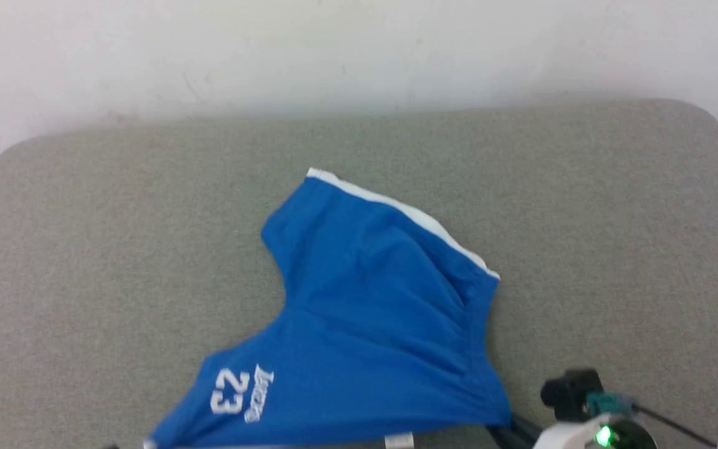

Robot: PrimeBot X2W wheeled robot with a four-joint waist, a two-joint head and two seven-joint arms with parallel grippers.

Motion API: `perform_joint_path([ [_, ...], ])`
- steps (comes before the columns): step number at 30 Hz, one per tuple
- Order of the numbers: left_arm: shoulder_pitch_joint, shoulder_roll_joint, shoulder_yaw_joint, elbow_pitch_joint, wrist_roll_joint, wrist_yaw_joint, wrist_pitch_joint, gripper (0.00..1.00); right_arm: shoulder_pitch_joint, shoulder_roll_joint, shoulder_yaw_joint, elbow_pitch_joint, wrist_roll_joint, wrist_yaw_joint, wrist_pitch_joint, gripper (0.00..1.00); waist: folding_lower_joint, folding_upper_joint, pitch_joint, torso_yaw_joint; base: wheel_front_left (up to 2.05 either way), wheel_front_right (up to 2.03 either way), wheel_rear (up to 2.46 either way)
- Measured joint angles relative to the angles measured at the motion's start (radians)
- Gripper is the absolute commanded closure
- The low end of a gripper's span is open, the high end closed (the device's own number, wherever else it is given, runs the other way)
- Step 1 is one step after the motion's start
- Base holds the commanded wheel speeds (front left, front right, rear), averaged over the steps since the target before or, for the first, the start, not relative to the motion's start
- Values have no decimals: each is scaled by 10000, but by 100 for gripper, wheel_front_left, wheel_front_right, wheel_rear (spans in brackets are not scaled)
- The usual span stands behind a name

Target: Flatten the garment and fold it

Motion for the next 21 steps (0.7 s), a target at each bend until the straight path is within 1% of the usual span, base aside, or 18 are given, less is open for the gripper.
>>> perform_joint_path([
  [5, 1233, -79, -94, -585, -173, 506, 347, 100, 1616, 545, -773, -1139, -803, 6, 911, 100, 0, 0, -208, 110, 0, 0, 0],
  [8, 1478, -75, -92, -851, -173, 556, 345, 100, 2179, 719, -1078, -1546, -1053, 6, 1290, 100, 1, 0, -225, 149, 0, 0, 0],
  [10, 1430, 8, -94, -928, -167, 539, 345, 100, 2250, 846, -1235, -1689, -1091, 8, 1511, 100, 2, 0, -186, 149, 0, 0, 0],
  [12, 1137, 92, -92, -903, -169, 424, 433, 100, 2179, 999, -1363, -1733, -1058, 6, 1743, 100, 2, 0, -141, 134, 0, 0, 0],
  [14, 526, 79, -2, -819, -201, 397, 479, 100, 2000, 1131, -1444, -1670, -825, 6, 2201, 100, 2, 0, -72, 116, 0, 0, 0],
  [15, 149, 82, -2, -711, -261, 303, 596, 100, 1842, 1197, -1515, -1626, -688, 6, 2391, 100, 2, 0, -26, 101, 0, 0, 0],
  [17, -713, -6, 10, -433, -485, 59, 761, 100, 1371, 1218, -1588, -1498, -583, -2, 2918, 100, 4, 0, 87, 67, 0, 0, 0],
  [21, -2520, 65, -276, 437, -550, -499, 1519, 100, 119, 1220, -1672, -1235, -337, -4, 3733, 100, 4, 0, 372, -66, 0, 0, 0],
])
